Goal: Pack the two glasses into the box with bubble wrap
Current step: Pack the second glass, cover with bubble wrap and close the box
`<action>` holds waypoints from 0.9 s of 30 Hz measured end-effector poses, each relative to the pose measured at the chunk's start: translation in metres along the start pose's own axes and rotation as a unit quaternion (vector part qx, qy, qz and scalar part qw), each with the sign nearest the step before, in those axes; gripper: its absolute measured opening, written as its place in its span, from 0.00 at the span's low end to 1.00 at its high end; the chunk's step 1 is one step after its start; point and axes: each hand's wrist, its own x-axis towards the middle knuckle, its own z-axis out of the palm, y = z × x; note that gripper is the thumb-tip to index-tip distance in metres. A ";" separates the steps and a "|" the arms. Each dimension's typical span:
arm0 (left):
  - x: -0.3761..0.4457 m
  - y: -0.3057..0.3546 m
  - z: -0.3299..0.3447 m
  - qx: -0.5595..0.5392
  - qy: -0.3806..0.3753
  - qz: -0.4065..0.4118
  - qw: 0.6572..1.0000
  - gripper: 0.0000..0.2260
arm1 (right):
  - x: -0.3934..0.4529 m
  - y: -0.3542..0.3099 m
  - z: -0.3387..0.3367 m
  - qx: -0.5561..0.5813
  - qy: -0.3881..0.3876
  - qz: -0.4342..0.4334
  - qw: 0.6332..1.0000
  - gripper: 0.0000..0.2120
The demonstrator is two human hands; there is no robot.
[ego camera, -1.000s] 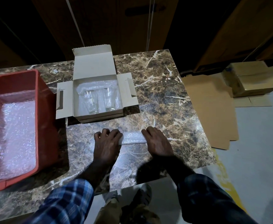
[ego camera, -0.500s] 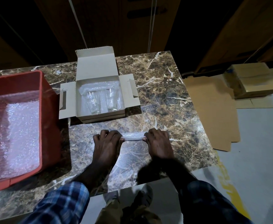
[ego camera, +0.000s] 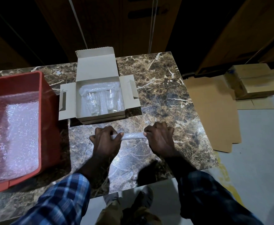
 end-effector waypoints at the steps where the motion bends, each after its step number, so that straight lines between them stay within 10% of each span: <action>1: 0.001 -0.003 -0.001 -0.009 -0.001 0.010 1.000 0.09 | -0.002 0.002 0.000 -0.003 0.007 0.000 1.000 0.10; 19: -0.020 -0.030 -0.001 0.115 -0.007 0.302 0.946 0.09 | -0.016 0.006 0.001 0.098 -0.020 -0.176 0.979 0.12; 27: -0.018 -0.017 -0.011 0.086 -0.050 0.253 0.962 0.09 | -0.001 -0.003 -0.011 0.113 -0.125 -0.113 0.979 0.20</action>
